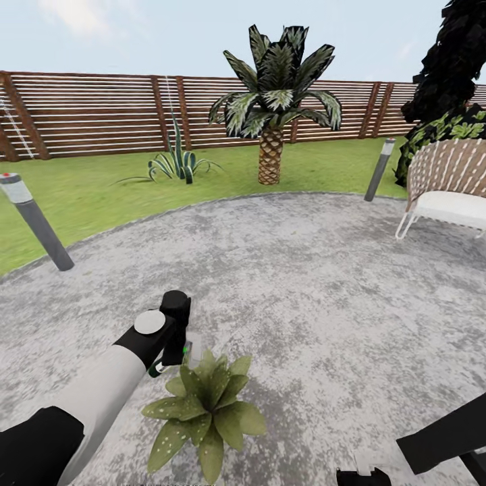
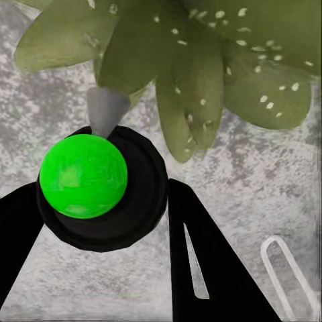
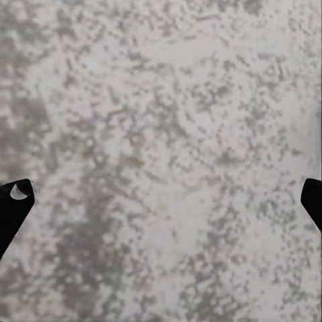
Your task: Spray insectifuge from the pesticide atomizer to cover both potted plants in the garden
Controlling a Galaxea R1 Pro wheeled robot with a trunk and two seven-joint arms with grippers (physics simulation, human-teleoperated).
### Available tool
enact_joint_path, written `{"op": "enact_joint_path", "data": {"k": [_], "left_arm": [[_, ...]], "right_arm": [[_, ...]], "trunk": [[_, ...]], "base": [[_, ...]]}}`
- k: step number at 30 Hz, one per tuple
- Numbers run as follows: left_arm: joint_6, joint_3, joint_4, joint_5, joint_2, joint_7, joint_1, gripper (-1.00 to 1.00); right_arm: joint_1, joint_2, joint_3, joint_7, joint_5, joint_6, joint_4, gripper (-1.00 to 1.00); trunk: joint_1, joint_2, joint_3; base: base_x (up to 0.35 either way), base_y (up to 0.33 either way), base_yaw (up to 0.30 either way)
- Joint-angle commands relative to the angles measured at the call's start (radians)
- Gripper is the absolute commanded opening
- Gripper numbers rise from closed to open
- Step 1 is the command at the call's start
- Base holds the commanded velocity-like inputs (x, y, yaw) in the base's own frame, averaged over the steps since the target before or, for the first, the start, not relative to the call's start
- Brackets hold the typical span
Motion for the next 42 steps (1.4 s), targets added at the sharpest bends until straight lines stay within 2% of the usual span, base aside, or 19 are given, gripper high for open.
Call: {"op": "enact_joint_path", "data": {"k": [1, 10, 21, 24, 28, 30, 31, 32, 33, 34, 35, 36, 38, 42], "left_arm": [[0.011, -0.001, 0.0, -0.004, 0.003, -0.006, 0.0, -1.0], [0.036, -0.004, 0.0, -0.004, 0.003, -0.006, 0.0, -1.0], [0.037, 0.0, 0.001, -0.004, 0.008, -0.006, 0.005, -1.0], [0.038, 0.0, 0.0, -0.004, 0.008, -0.006, 0.006, -1.0], [0.038, 0.0, 0.0, -0.004, 0.01, -0.006, 0.006, -1.0], [0.038, 0.0, 0.002, -0.003, 0.023, -0.006, 0.007, -1.0], [0.039, 0.001, 0.003, -0.002, 0.044, -0.006, 0.03, -1.0], [0.039, 0.007, 0.002, -0.002, 0.054, -0.006, 0.05, -1.0], [0.039, 0.03, 0.001, -0.001, 0.064, -0.006, 0.087, -1.0], [0.038, 0.086, 0.001, -0.001, 0.07, -0.006, 0.131, -1.0], [0.038, 0.154, 0.006, 0.0, 0.072, -0.006, 0.151, -1.0], [0.038, 0.186, 0.01, 0.0, 0.07, 0.016, 0.159, -1.0], [0.04, 0.202, 0.011, 0.0, 0.062, 0.029, 0.171, -1.0], [0.057, 0.208, 0.005, -0.002, 0.038, 0.036, 0.18, -1.0]], "right_arm": [[0.0, 0.0, 0.009, -0.002, -0.009, -0.002, 0.0, 1.0], [0.0, 0.0, 0.009, -0.002, -0.009, -0.002, 0.0, 1.0], [0.0, -0.001, 0.009, -0.002, -0.008, -0.002, 0.001, 1.0], [0.0, -0.013, 0.009, -0.002, -0.007, -0.002, 0.002, 1.0], [0.0, -0.015, 0.009, -0.002, -0.008, -0.002, 0.001, 1.0], [0.0, -0.015, 0.009, -0.002, -0.008, -0.002, 0.001, 1.0], [0.0, -0.016, 0.009, -0.002, -0.007, -0.002, 0.001, 1.0], [0.0, -0.016, 0.009, -0.002, -0.007, -0.002, 0.001, 1.0], [0.0, -0.016, 0.009, -0.002, -0.007, -0.001, 0.001, 1.0], [0.0, -0.016, 0.009, -0.002, -0.007, -0.001, 0.001, 1.0], [0.0, -0.016, 0.009, -0.002, -0.007, -0.001, 0.001, 1.0], [0.0, -0.016, 0.009, -0.002, -0.007, -0.001, 0.001, 1.0], [0.0, -0.015, 0.009, -0.002, -0.007, -0.001, 0.002, 1.0], [0.0, -0.014, 0.009, -0.002, -0.008, -0.001, 0.0, 1.0]], "trunk": [[0.0, 0.0, -0.001], [0.0, 0.0, -0.001], [0.0, 0.0, -0.001], [0.0, 0.0, -0.001], [0.0, 0.0, -0.001], [0.0, 0.0, -0.001], [0.0, 0.0, -0.001], [0.0, 0.0, -0.001], [0.0, 0.0, -0.001], [0.0, 0.0, -0.001], [0.0, 0.0, -0.001], [0.0, 0.0, -0.001], [0.0, 0.0, -0.001], [0.0, 0.0, -0.001]], "base": [[0.0, 0.0, 0.277], [-0.021, -0.09, 0.071], [-0.227, -0.197, 0.113], [-0.321, -0.026, 0.002], [-0.199, -0.002, 0.0], [-0.037, 0.0, 0.0], [-0.012, 0.0, 0.0], [-0.008, 0.0, 0.0], [-0.004, 0.0, 0.0], [-0.001, 0.0, 0.0], [0.0, 0.0, 0.0], [0.0, 0.0, 0.0], [0.0, 0.0, 0.0], [0.0, 0.0, 0.0]]}}
